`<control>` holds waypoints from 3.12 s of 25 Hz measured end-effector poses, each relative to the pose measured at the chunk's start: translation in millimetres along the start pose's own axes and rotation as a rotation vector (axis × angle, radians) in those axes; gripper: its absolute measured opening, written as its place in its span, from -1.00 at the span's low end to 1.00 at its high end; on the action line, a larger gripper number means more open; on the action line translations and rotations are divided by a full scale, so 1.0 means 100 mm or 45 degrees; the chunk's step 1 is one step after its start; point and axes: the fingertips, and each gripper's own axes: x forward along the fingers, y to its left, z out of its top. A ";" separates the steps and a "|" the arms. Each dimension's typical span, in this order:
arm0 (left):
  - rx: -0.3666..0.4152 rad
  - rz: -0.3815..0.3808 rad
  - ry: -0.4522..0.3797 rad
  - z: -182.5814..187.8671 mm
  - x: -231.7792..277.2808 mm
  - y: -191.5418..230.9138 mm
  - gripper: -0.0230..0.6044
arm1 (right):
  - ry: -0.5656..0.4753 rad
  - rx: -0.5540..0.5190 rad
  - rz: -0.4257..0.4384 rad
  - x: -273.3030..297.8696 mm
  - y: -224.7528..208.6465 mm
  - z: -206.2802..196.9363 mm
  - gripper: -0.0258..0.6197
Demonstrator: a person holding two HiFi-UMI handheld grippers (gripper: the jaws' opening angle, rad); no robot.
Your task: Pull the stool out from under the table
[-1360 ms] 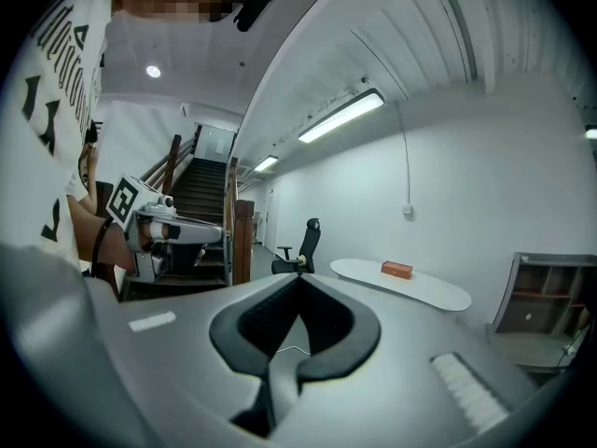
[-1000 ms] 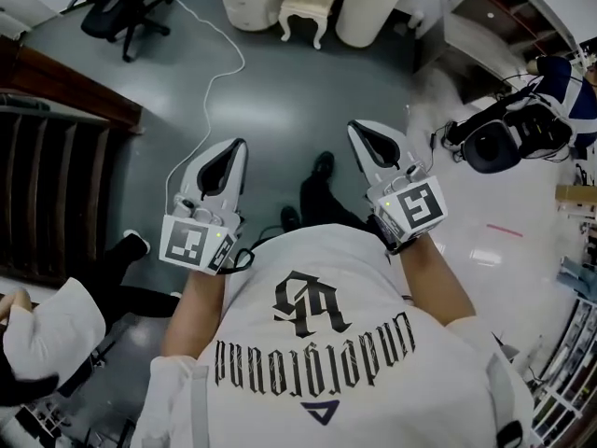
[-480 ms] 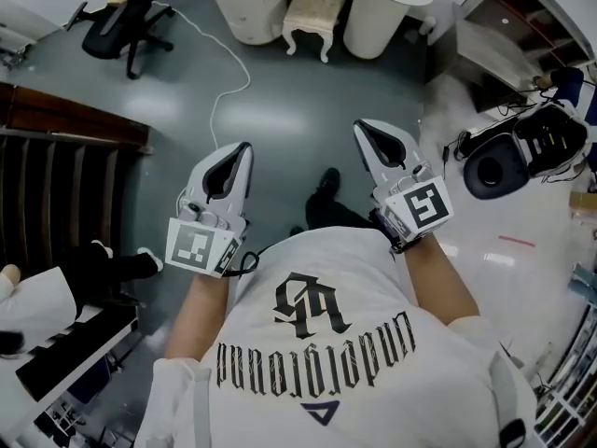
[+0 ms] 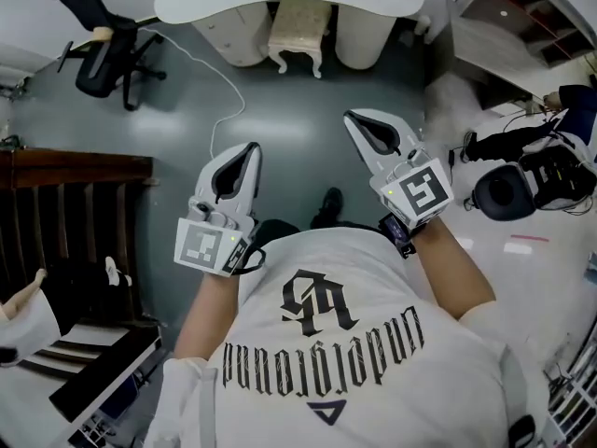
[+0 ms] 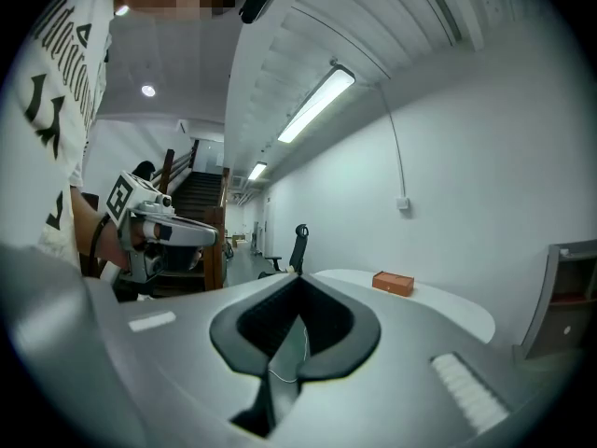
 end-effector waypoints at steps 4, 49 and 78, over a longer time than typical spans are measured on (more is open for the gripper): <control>-0.004 -0.036 0.013 0.01 0.35 0.07 -0.90 | -0.028 0.027 -0.014 0.10 -0.26 0.09 -0.92; -0.034 -0.479 0.130 -1.08 2.78 2.93 -0.90 | 0.254 0.155 -0.466 2.68 -1.83 -1.14 -0.92; -0.031 -0.353 0.198 -3.81 3.99 3.69 0.10 | 0.353 0.175 -0.354 3.75 -2.40 -4.02 -0.09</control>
